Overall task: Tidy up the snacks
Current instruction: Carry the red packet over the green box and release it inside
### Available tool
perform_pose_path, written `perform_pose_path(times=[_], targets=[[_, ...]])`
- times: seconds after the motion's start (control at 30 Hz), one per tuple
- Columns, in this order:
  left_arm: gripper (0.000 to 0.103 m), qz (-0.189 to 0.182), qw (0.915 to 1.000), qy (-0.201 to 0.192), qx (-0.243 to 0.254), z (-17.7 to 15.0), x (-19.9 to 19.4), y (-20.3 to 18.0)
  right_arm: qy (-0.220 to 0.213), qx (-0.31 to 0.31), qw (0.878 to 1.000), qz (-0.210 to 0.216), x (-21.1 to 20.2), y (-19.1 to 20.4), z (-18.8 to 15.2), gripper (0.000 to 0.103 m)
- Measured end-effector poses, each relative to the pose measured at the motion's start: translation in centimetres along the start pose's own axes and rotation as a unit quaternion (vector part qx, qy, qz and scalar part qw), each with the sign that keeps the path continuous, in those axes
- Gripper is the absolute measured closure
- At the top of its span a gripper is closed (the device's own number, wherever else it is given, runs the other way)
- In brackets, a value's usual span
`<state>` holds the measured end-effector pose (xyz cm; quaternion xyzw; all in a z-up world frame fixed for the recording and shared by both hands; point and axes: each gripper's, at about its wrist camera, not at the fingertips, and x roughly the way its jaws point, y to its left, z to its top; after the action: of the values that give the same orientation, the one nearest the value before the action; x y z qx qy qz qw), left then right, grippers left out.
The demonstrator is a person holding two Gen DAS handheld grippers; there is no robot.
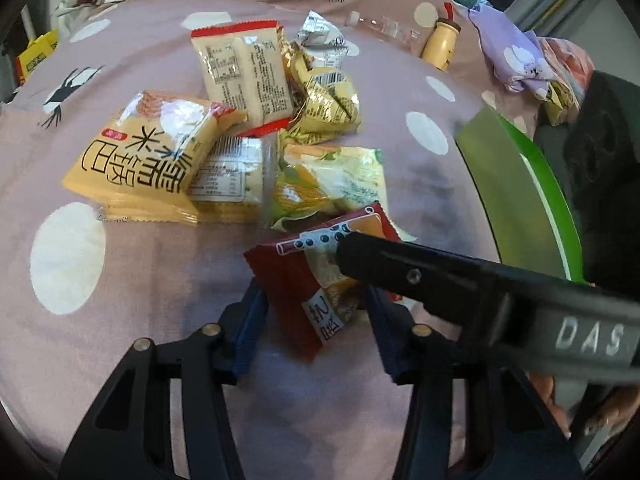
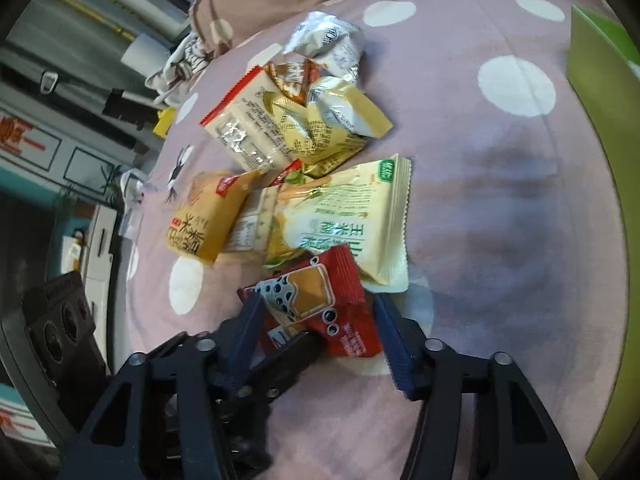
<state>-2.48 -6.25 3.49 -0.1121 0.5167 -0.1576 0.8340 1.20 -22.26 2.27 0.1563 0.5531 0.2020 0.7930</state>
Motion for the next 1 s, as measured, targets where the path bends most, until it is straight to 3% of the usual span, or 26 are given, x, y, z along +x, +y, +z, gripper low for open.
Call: perform_pose_path(times=[0.2,0.33,0.43,0.67,0.8,1.0], targets=[[0.055,-0.024,0.9969,-0.065,0.037,1.5,-2.7,-3.8,-0.062,-0.004,0.998,-0.014,-4.7,0.1,-0.1,0.045],[0.055,-0.049,0.989,-0.111,0.085,2.8,-4.2,-8.0,-0.125,0.013,0.992,-0.017,-9.4,-0.9,-0.1,0.045],[0.055,-0.082,0.9822,-0.121,0.118,3.9,-4.0,-11.3,-0.175,0.036,0.983,-0.033,-13.1,-2.7,-0.4,0.045],[0.055,-0.144,0.9716,-0.087,0.166,5.6,-0.7,-18.2,-0.236,0.127,0.959,-0.087,-18.9,-8.8,-1.2,0.045],[0.055,-0.16,0.9676,-0.056,0.187,5.4,1.5,-21.5,-0.237,0.178,0.947,-0.119,-19.9,-11.9,-1.3,0.045],[0.055,-0.151,0.9671,-0.006,0.205,5.0,5.0,-25.2,-0.214,0.252,0.935,-0.128,-19.5,-16.9,-1.6,0.045]])
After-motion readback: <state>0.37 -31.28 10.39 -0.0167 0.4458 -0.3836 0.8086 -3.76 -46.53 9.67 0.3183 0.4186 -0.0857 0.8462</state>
